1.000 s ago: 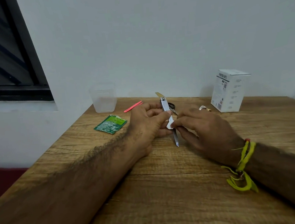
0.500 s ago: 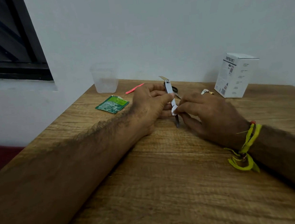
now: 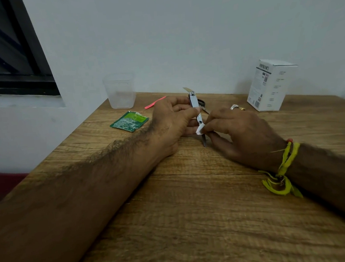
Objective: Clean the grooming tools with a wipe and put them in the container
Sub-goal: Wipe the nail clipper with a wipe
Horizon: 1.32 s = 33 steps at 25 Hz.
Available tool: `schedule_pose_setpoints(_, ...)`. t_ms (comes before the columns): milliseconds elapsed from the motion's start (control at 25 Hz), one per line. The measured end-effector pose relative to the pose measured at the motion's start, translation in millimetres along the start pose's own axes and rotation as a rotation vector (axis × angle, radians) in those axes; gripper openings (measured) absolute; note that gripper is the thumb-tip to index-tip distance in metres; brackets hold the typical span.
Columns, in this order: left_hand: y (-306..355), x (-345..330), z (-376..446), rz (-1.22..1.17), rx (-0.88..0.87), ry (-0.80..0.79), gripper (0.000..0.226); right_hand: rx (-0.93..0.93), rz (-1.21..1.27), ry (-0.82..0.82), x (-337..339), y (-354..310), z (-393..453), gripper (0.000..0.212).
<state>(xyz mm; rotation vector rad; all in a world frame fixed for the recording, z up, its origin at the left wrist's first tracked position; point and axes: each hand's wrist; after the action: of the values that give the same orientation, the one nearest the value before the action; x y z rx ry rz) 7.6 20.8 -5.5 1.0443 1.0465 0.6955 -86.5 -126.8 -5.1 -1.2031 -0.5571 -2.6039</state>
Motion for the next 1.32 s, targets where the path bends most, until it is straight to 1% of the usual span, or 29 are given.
schedule_pose_setpoints(320, 1.4, 1.3, -1.2, -0.011, -0.003, -0.023, 0.024, 0.04, -0.03, -0.005, 1.0, 2.7, -0.9, 0.013)
schedule_pose_setpoints(680, 3.9, -0.4, -2.0, -0.02, 0.026, -0.044, 0.024, 0.096, 0.035, -0.016, 3.1, 1.7, -3.8, 0.012)
schedule_pose_setpoints(840, 2.9, -0.8, -1.6, -0.04, 0.03, -0.053, 0.026, 0.077, 0.06, -0.017, 2.7, 3.1, -6.9, 0.012)
schedule_pose_setpoints(960, 3.3, -1.5, -1.7, -0.027, 0.036, -0.044, 0.029, 0.114, 0.075, -0.051, 7.3, 4.1, -7.2, 0.013)
schedule_pose_setpoints(1120, 3.8, -2.9, -1.0, -0.004, 0.022, -0.033, 0.027, 0.181, 0.016, -0.112, 13.6, 4.8, -6.9, 0.013)
schedule_pose_setpoints(1320, 3.2, -2.0, -2.3, 0.02, 0.022, -0.02, 0.031, 0.165, 0.005, -0.178, 19.0, 2.0, -7.5, 0.016)
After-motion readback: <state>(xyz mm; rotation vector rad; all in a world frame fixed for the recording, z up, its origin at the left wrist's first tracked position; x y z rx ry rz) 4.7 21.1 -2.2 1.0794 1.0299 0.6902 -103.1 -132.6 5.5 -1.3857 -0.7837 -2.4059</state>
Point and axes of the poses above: each hand's wrist, its own z-axis towards the middle knuckle, its own x-axis out of the back of the hand, y = z × x, and after that the axes turned 9 degrees about -z, right-handed
